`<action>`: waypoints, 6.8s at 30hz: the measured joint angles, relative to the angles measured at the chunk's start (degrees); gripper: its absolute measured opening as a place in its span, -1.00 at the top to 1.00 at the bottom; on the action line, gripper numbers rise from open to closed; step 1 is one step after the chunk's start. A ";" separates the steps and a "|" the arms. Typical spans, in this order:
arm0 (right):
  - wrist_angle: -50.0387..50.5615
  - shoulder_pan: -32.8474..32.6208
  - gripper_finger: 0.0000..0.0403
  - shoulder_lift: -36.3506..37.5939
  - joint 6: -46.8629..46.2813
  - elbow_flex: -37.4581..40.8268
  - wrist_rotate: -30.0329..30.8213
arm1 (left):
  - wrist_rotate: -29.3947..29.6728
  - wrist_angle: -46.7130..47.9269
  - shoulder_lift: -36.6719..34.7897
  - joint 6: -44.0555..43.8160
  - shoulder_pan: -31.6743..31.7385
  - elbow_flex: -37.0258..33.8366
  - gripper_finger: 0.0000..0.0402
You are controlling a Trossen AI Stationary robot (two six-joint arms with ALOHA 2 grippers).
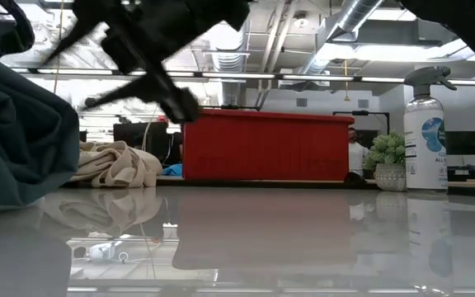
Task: Fold Laundry from Bin
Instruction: Stack the blue pants on top of the white shirt
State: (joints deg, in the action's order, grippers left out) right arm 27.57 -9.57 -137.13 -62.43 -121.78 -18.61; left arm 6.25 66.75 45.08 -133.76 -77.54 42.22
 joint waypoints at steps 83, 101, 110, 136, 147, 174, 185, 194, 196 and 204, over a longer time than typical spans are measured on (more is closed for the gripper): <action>-44.85 -8.90 0.90 -9.82 26.26 -13.24 23.03 | 44.33 -14.81 -2.09 42.39 -5.70 16.55 0.29; -47.71 -10.21 0.90 -15.63 22.07 -12.61 21.06 | 40.30 -11.93 9.34 51.39 -3.89 17.31 0.30; -32.33 -11.08 0.90 -8.52 21.78 -12.83 5.29 | 11.06 -31.41 15.65 86.66 3.81 17.25 0.30; 10.65 -28.19 0.90 10.60 6.58 -12.85 48.72 | -28.79 -84.95 4.62 108.72 32.48 -21.10 0.30; 13.66 -26.29 0.90 10.33 5.26 -12.83 48.70 | -21.16 -104.39 9.76 113.13 32.85 -34.34 0.30; 18.15 -24.05 0.90 10.41 8.68 -12.83 48.99 | -22.15 -143.00 48.95 102.12 34.40 -35.40 0.30; 10.70 -24.16 0.90 11.25 18.99 -13.18 51.46 | -23.35 -137.70 21.73 82.41 35.64 -35.08 0.30; -27.55 -15.56 0.90 -3.00 38.42 -13.05 27.13 | -18.93 -99.71 -4.26 93.52 31.32 -18.67 0.30; -39.75 -13.03 0.90 -6.80 33.71 -13.10 18.06 | -17.46 -90.63 -7.98 97.21 31.18 -13.97 0.30; -52.74 -9.61 0.90 -17.81 17.02 -13.00 8.32 | -6.69 -68.99 -14.00 107.52 29.74 -4.72 0.30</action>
State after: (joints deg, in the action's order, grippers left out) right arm -25.18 -19.18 -154.94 -45.41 -134.78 -10.29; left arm -0.44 -2.25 31.09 -26.25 -47.80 37.50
